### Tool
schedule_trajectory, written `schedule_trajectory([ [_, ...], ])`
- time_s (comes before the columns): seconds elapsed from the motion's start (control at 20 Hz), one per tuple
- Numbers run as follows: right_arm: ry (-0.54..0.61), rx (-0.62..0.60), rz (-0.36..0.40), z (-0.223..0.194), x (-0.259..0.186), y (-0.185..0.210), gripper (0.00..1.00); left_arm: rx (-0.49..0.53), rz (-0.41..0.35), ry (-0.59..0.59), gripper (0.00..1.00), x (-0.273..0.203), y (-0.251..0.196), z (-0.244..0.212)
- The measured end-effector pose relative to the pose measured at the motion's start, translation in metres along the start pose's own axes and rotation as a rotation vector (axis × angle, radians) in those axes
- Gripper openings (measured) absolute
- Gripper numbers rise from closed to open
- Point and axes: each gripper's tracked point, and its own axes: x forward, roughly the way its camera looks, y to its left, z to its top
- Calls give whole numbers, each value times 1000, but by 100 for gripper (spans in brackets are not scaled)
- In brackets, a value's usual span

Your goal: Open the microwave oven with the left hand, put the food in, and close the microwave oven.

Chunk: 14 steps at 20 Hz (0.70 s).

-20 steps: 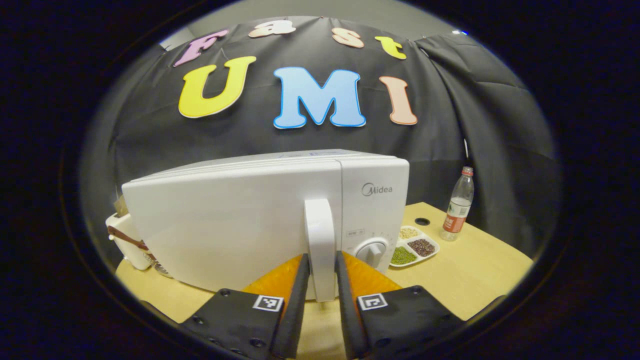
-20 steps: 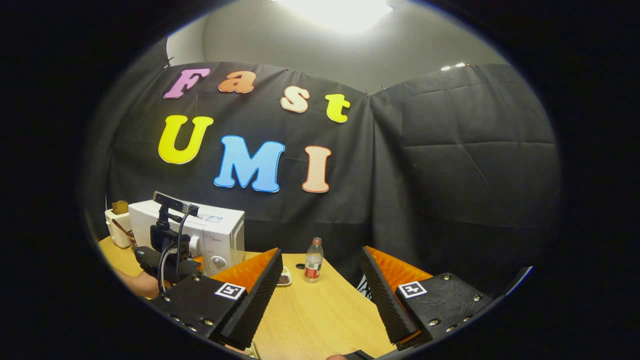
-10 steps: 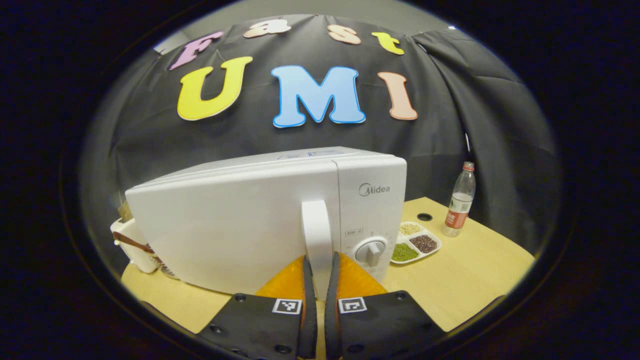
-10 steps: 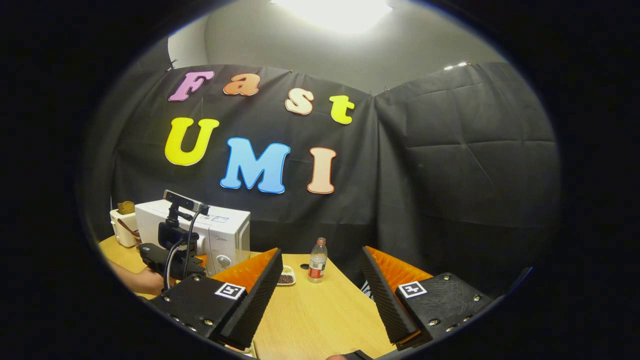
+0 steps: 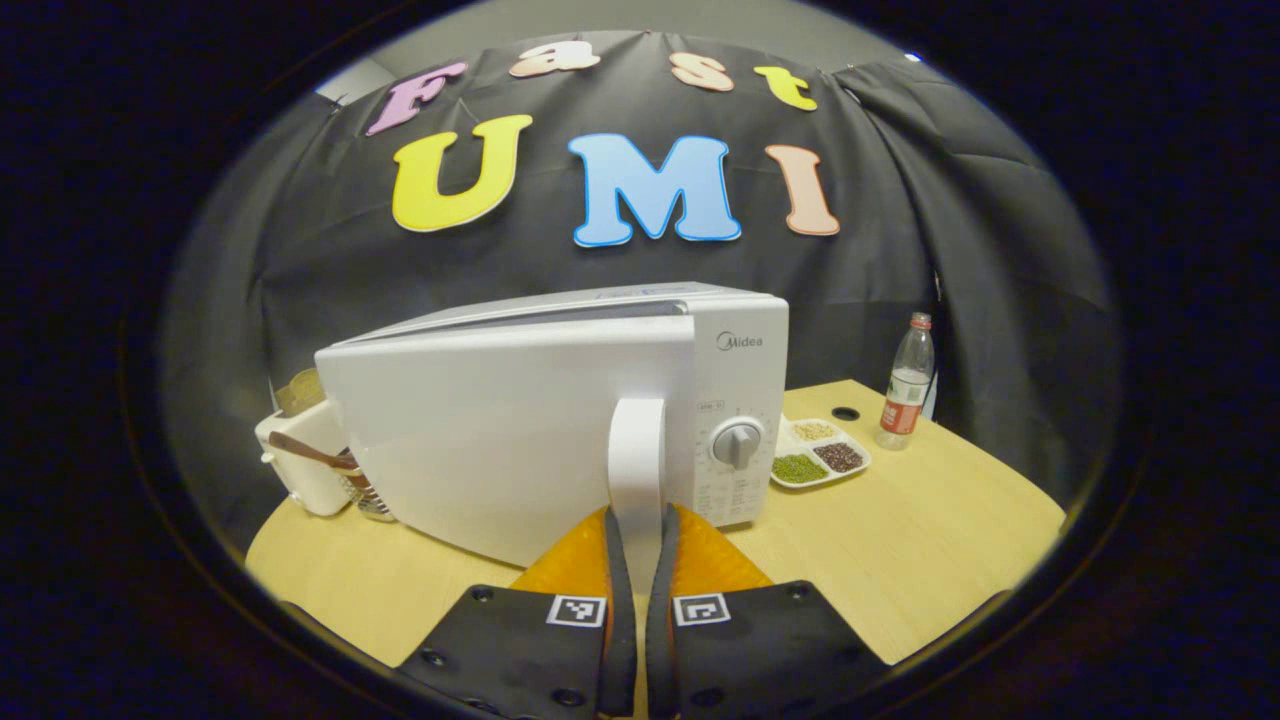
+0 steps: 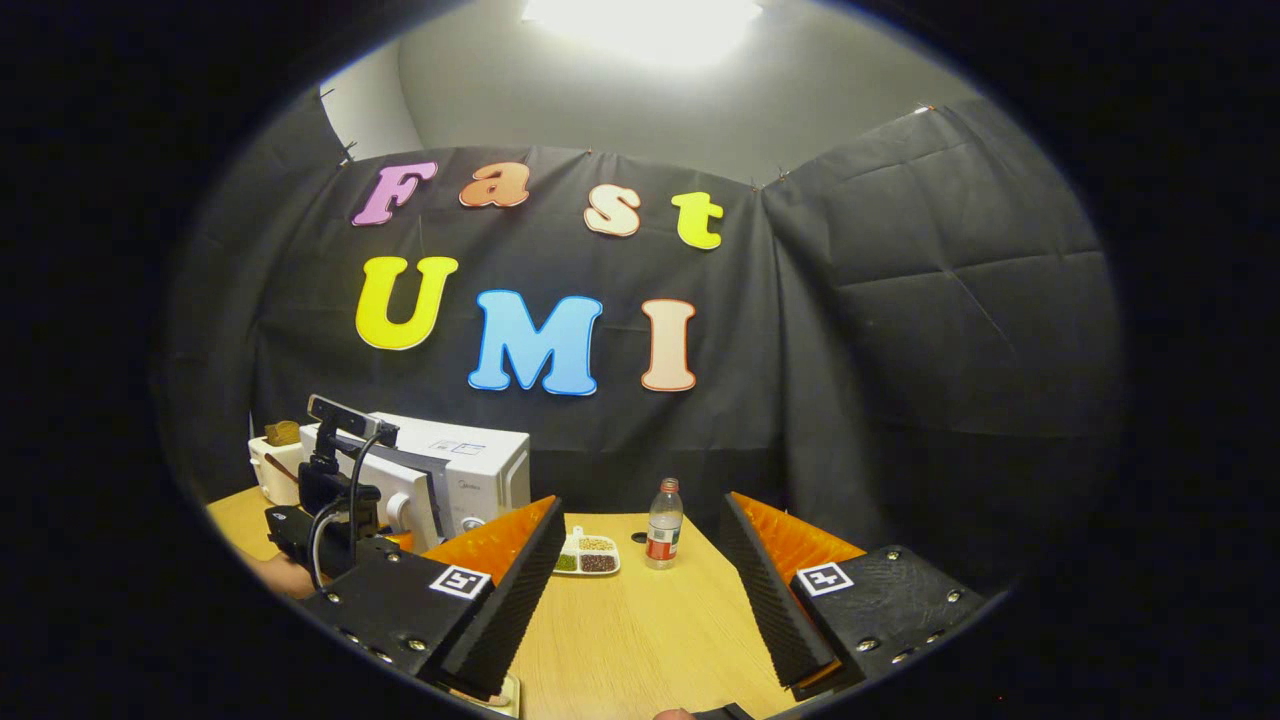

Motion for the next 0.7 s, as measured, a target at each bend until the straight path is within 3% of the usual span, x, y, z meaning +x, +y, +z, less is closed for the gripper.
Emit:
schedule_trajectory([
  [0.7,-12,23,259,-3,-45,1,95,-60,236,37,11,-99,62,-37],
])
